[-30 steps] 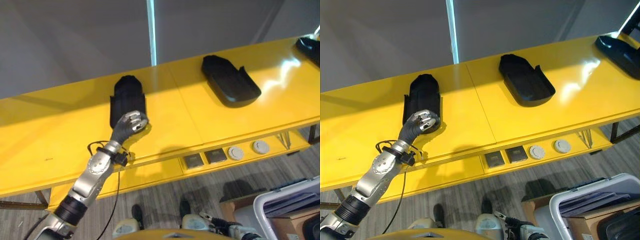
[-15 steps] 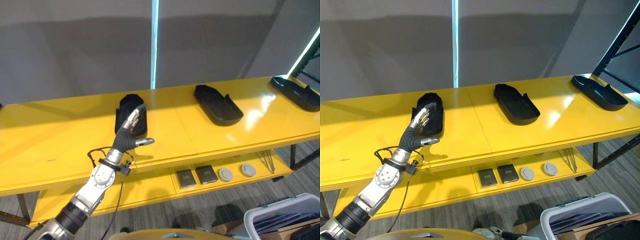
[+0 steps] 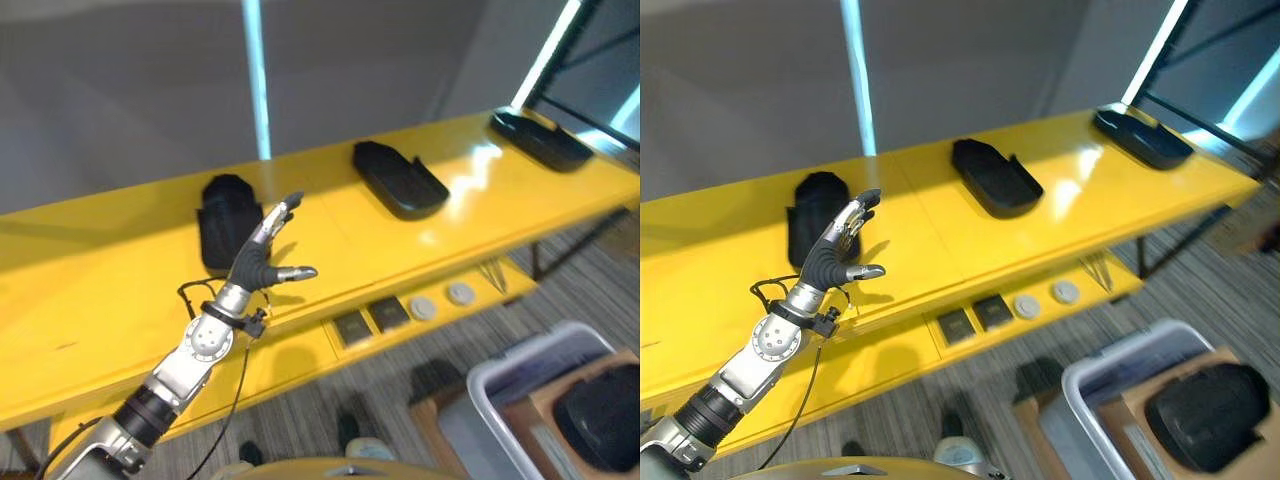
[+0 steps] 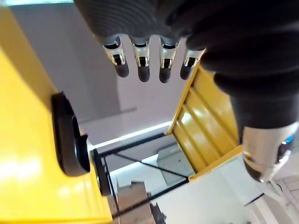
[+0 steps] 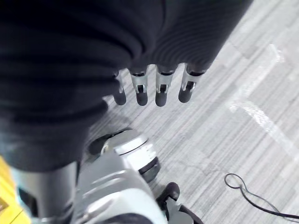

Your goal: Move parts from the plastic box to the shelf.

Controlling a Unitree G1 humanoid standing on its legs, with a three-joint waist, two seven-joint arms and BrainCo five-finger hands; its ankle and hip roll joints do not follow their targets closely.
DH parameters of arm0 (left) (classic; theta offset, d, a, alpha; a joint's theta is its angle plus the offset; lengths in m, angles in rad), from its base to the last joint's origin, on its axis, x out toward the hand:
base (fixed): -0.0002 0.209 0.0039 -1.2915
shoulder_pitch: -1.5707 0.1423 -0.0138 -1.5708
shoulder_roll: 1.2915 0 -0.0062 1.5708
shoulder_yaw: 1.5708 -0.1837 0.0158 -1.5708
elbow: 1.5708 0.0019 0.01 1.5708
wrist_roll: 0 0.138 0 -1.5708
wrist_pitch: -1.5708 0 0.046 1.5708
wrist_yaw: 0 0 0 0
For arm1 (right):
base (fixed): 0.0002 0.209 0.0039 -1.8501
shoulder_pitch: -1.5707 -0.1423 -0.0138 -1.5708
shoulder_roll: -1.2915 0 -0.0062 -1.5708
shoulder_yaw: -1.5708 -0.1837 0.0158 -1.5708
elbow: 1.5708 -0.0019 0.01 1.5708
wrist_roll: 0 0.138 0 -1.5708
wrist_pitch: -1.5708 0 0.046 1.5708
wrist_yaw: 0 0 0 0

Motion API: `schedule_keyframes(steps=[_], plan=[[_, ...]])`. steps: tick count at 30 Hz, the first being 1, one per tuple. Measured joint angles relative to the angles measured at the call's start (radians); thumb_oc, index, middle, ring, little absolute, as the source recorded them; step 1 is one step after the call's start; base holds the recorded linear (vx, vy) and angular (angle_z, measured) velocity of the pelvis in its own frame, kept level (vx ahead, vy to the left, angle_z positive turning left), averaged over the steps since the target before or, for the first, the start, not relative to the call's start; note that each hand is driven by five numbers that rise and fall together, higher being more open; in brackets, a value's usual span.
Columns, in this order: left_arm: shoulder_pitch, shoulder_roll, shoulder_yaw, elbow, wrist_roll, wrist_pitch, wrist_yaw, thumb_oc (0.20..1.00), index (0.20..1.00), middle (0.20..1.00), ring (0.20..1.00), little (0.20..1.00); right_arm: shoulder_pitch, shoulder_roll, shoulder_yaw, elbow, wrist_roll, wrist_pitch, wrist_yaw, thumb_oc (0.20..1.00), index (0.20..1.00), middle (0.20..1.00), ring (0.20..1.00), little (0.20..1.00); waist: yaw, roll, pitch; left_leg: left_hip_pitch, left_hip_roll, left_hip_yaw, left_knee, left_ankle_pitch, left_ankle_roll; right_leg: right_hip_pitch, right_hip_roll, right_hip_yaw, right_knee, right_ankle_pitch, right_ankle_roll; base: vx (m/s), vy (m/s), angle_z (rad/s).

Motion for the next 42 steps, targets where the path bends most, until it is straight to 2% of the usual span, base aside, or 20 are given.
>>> schedule_keyframes(steps=[2,3,4,5,6,9,10,11,14,18,20,21,23,25,26,27,28,30,34,42], plan=[[0.000,0.031,-0.001,0.003,0.035,0.015,0.041,1.000,1.000,1.000,1.000,1.000,-0.010,0.001,-0.038,0.016,-0.011,0.003,0.005,1.000,1.000,1.000,1.000,1.000,0.016,0.017,0.022,0.006,0.057,0.129,0.000,0.002,0.012,-0.057,-0.015,-0.165,0.089,-0.011,0.002,-0.21,0.007,-1.88],[-0.003,0.041,0.001,0.019,0.036,0.020,0.056,1.000,1.000,1.000,1.000,1.000,-0.006,0.001,-0.040,0.038,-0.041,-0.002,0.008,1.000,1.000,1.000,1.000,1.000,0.018,0.022,0.025,0.020,0.092,0.172,0.001,-0.002,0.010,-0.065,-0.026,-0.205,0.226,-0.040,0.011,-0.36,-0.102,-1.51],[-0.017,0.026,0.001,0.058,0.038,0.021,0.061,1.000,1.000,1.000,1.000,1.000,0.024,0.001,-0.039,0.044,-0.042,-0.010,0.009,1.000,1.000,1.000,1.000,1.000,0.017,0.022,0.025,0.030,0.106,0.187,0.008,0.004,0.001,-0.041,-0.052,-0.222,0.381,-0.076,-0.009,-0.30,-0.118,-0.96],[-0.021,0.020,0.003,0.077,0.052,0.021,0.067,1.000,1.000,1.000,1.000,1.000,0.033,0.001,-0.038,0.042,-0.042,-0.012,0.009,1.000,1.000,1.000,1.000,1.000,0.022,0.028,0.029,0.037,0.115,0.206,0.009,0.017,-0.021,-0.041,-0.061,-0.216,0.430,-0.117,-0.045,-0.23,-0.141,-0.68],[-0.022,0.020,0.004,0.101,0.068,0.022,0.085,1.000,1.000,1.000,1.000,1.000,0.035,-0.001,-0.036,0.039,-0.043,-0.016,0.008,1.000,1.000,1.000,1.000,1.000,0.022,0.028,0.038,0.043,0.118,0.213,0.018,0.019,-0.033,-0.047,-0.035,-0.220,0.425,-0.113,-0.069,-0.12,-0.139,-0.75],[-0.024,0.006,0.015,0.140,0.109,0.025,0.111,1.000,1.000,1.000,1.000,1.000,-0.018,-0.038,-0.033,0.028,-0.063,-0.037,0.005,1.000,1.000,1.000,1.000,1.000,0.015,0.090,0.069,0.037,0.146,0.208,0.061,-0.012,-0.031,-0.026,0.022,-0.197,0.297,-0.113,-0.086,-0.05,-0.344,-0.90],[-0.023,-0.023,0.040,0.146,0.111,0.023,0.121,1.000,1.000,1.000,1.000,1.000,-0.036,-0.055,-0.032,0.037,-0.087,-0.037,0.003,1.000,1.000,1.000,1.000,1.000,0.022,0.115,0.082,0.042,0.184,0.237,0.092,-0.016,-0.087,-0.025,0.036,-0.240,0.274,-0.119,-0.118,0.02,-0.332,-0.95],[-0.012,-0.050,0.067,0.152,0.110,0.023,0.130,1.000,1.000,1.000,1.000,1.000,-0.039,-0.059,-0.036,0.044,-0.095,-0.039,0.002,1.000,1.000,1.000,1.000,1.000,0.030,0.123,0.087,0.057,0.214,0.265,0.122,-0.024,-0.099,-0.002,0.043,-0.269,0.253,-0.132,-0.153,0.06,-0.365,-1.19],[-0.003,-0.064,0.082,0.135,0.081,0.024,0.149,1.000,1.000,1.000,1.000,1.000,0.008,-0.055,-0.036,0.023,-0.100,-0.068,-0.001,1.000,1.000,1.000,1.000,1.000,0.050,0.102,0.076,0.095,0.271,0.191,0.190,-0.017,-0.080,0.091,0.109,-0.240,0.154,-0.114,-0.166,0.04,-0.311,-0.68],[-0.006,-0.094,0.083,0.069,0.081,0.023,0.149,1.000,1.000,1.000,1.000,1.000,0.018,-0.102,-0.038,-0.012,-0.100,-0.090,-0.004,1.000,1.000,1.000,1.000,1.000,0.036,0.119,0.054,0.086,0.233,0.164,0.158,0.001,-0.077,0.075,0.131,-0.205,0.140,-0.091,-0.166,-0.01,-0.158,-0.34],[-0.007,-0.094,0.084,0.055,0.071,0.029,0.151,1.000,1.000,1.000,1.000,1.000,0.002,-0.097,-0.037,-0.047,-0.098,-0.102,-0.011,1.000,1.000,1.000,1.000,1.000,0.044,0.087,0.060,0.044,0.249,0.114,0.291,0.006,-0.077,0.073,0.134,-0.147,0.135,-0.079,-0.177,0.01,-0.075,-0.60],[-0.004,-0.095,0.082,0.061,0.070,0.033,0.155,1.000,1.000,1.000,1.000,1.000,-0.012,-0.093,-0.037,-0.046,-0.098,-0.102,-0.019,1.000,1.000,1.000,1.000,1.000,0.049,0.064,0.059,0.015,0.241,0.069,0.328,-0.027,-0.095,0.072,0.127,-0.120,0.114,-0.067,-0.185,0.00,0.017,-0.82],[0.009,-0.091,0.082,0.069,0.070,0.042,0.170,1.000,1.000,1.000,1.000,1.000,-0.070,-0.100,-0.035,-0.040,-0.099,-0.095,-0.029,1.000,1.000,1.000,1.000,1.000,0.082,0.047,0.059,0.001,0.098,-0.137,0.221,-0.118,-0.107,0.074,0.123,-0.012,0.043,-0.007,-0.183,-0.01,0.034,-1.35],[0.028,-0.075,0.084,0.094,0.069,0.071,0.171,1.000,1.000,1.000,1.000,1.000,-0.116,-0.109,-0.032,-0.040,-0.114,-0.090,-0.032,1.000,1.000,1.000,1.000,1.000,0.101,0.049,0.058,-0.005,-0.058,-0.347,0.054,-0.116,-0.044,0.071,0.129,0.098,0.003,0.032,-0.160,0.04,0.058,-1.67],[0.045,-0.073,0.091,0.094,0.066,0.084,0.169,1.000,1.000,1.000,1.000,1.000,-0.124,-0.109,-0.027,-0.040,-0.129,-0.079,-0.033,1.000,1.000,1.000,1.000,1.000,0.113,0.051,0.057,-0.002,-0.092,-0.440,0.000,-0.105,-0.022,0.069,0.134,0.134,0.003,0.028,-0.153,0.03,0.074,-1.60],[0.060,-0.076,0.093,0.096,0.059,0.099,0.168,1.000,1.000,1.000,1.000,1.000,-0.122,-0.109,-0.024,-0.039,-0.144,-0.074,-0.033,1.000,1.000,1.000,1.000,1.000,0.129,0.062,0.050,-0.018,-0.106,-0.468,0.002,-0.096,-0.002,0.069,0.148,0.144,0.003,0.032,-0.151,0.02,0.073,-1.18],[0.072,-0.078,0.093,0.097,0.055,0.106,0.168,1.000,1.000,1.000,1.000,1.000,-0.113,-0.108,-0.019,-0.039,-0.151,-0.071,-0.033,1.000,1.000,1.000,1.000,1.000,0.136,0.080,0.039,-0.032,-0.096,-0.460,0.014,-0.044,0.018,0.072,0.161,0.140,0.003,0.035,-0.147,0.02,0.093,-1.03],[0.105,-0.090,0.094,0.119,0.025,0.141,0.150,1.000,1.000,1.000,1.000,1.000,-0.066,-0.068,-0.007,-0.034,-0.137,-0.068,-0.037,1.000,1.000,1.000,1.000,1.000,0.134,0.065,0.005,-0.042,-0.096,-0.445,0.024,-0.040,0.040,0.069,0.148,0.114,0.004,0.006,-0.120,-0.02,0.113,-0.33],[0.129,-0.085,0.059,0.222,0.006,0.180,0.115,1.000,1.000,1.000,1.000,1.000,0.025,-0.006,-0.010,-0.032,-0.061,-0.056,-0.051,1.000,1.000,1.000,1.000,1.000,0.132,0.031,-0.001,-0.051,-0.118,-0.427,0.005,-0.015,0.061,0.022,0.121,0.091,0.017,0.023,-0.120,-0.09,0.121,0.04],[0.150,-0.077,-0.055,0.483,0.109,0.184,0.052,1.000,1.000,1.000,1.000,1.000,0.026,0.002,-0.009,-0.090,-0.043,-0.199,-0.103,1.000,1.000,1.000,1.000,1.000,0.079,0.044,0.024,-0.037,-0.111,-0.334,0.008,-0.021,0.071,0.015,0.113,0.142,0.005,0.052,-0.081,-0.04,-0.042,-0.32]])
